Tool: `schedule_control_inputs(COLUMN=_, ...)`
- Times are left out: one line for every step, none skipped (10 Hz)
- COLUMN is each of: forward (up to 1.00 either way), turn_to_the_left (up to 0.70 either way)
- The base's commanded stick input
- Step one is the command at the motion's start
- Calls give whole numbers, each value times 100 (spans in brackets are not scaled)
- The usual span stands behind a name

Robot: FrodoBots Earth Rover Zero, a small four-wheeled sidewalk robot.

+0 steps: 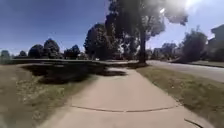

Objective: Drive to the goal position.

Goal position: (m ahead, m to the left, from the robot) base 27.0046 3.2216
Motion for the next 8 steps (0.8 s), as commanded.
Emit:
schedule_control_inputs(forward=85, turn_to_the_left=-34)
schedule_control_inputs(forward=85, turn_to_the_left=-2)
schedule_control_inputs(forward=85, turn_to_the_left=-22)
schedule_control_inputs(forward=85, turn_to_the_left=-29)
schedule_control_inputs(forward=85, turn_to_the_left=-10)
schedule_control_inputs(forward=85, turn_to_the_left=-11)
schedule_control_inputs(forward=85, turn_to_the_left=-23)
schedule_control_inputs(forward=85, turn_to_the_left=-31)
